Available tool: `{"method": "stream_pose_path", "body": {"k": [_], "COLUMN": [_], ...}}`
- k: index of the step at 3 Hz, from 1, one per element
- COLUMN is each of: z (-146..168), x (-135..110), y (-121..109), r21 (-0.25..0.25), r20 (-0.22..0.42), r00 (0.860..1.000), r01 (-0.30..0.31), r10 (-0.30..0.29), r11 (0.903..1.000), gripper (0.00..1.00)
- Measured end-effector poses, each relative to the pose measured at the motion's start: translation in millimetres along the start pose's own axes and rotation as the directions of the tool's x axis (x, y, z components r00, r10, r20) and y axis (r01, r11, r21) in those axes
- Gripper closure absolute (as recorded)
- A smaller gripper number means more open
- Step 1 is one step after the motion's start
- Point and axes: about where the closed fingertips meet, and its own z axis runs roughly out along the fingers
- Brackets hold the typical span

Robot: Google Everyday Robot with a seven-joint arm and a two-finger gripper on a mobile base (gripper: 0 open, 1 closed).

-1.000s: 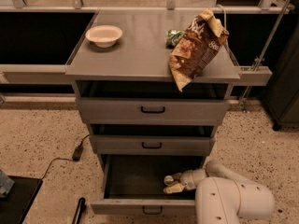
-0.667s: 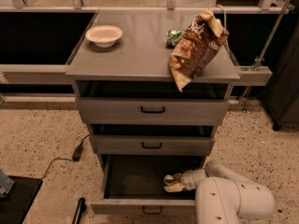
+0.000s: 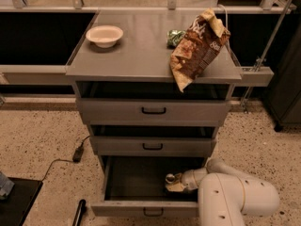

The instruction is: Pick redbull can from bottom drawer and place on counter

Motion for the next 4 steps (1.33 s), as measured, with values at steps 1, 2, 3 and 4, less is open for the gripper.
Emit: {"method": "stream_pose_path", "body": {"k": [1,2,3,4], "z": [-33,-98,-141,-141], "x": [-23,-64,-98,-98], "y": [11,19,31,31], "r21": [0.055,0.251,0.374,0.374], "r20": [-0.003,0.023,0.019,0.019], "r00": [0.993,0.955,0.921,0.921], "r01": [0.114,0.279,0.354,0.354], "r10": [-0.114,-0.294,-0.388,-0.389], "r11": [0.9919,0.9267,0.8574,0.857], "gripper": [1.0,1.0,1.0,1.0]}}
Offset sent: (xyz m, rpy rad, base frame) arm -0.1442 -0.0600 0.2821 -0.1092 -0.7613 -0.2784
